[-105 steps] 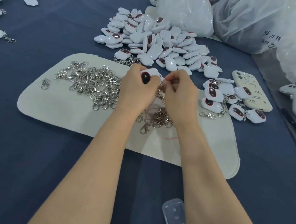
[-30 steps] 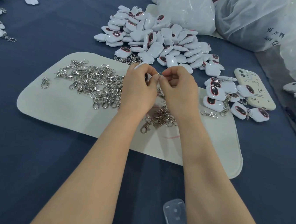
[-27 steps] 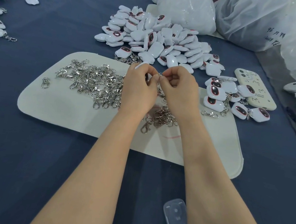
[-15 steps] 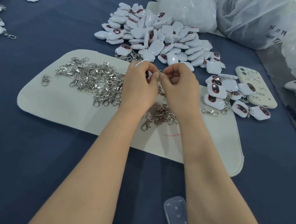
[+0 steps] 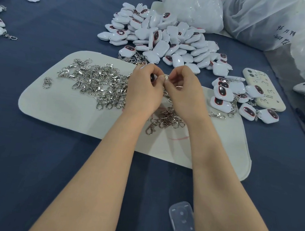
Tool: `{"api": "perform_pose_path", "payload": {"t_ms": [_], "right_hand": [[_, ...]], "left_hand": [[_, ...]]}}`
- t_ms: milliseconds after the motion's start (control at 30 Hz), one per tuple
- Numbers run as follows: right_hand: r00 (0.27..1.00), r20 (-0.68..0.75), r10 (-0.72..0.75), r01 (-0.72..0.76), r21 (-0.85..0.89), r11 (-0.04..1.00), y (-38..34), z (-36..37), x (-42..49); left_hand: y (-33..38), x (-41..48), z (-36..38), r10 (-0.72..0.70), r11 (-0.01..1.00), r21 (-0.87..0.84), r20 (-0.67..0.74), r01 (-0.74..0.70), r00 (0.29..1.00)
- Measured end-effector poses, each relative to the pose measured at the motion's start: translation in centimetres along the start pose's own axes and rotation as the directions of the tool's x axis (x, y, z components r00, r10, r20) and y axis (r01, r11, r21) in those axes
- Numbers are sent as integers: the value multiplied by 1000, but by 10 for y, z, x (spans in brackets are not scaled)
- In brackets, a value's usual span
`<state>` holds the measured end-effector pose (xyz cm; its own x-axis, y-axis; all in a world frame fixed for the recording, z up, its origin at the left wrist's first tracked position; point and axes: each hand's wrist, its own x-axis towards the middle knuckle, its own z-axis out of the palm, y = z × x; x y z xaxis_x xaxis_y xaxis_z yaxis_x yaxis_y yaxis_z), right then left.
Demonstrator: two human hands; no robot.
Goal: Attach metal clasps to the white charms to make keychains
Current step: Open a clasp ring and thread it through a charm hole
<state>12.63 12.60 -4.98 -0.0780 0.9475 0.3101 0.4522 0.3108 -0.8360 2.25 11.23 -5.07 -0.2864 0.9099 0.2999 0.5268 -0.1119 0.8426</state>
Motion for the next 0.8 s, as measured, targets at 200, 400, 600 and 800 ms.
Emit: {"api": "perform_pose_path", "payload": {"t_ms": [200,400,600,800], "right_hand": [[995,-42,-85,84,-27,996,1,4,-1],[991,-97,-89,91,17,996,2,4,-2],[989,-142,-39,42,16,999,5,0,0],[993,-96,-61,55,-71,996,6,0,1]], "left_hand": [[6,-1,-3,-72,989,-132,10,72,997],[3,2,-3,-78,975,-206,43,86,996],[5,1,-4,-57,922,-382,27,63,998],[6,-1,2,-103,939,-317,118,136,988]]}}
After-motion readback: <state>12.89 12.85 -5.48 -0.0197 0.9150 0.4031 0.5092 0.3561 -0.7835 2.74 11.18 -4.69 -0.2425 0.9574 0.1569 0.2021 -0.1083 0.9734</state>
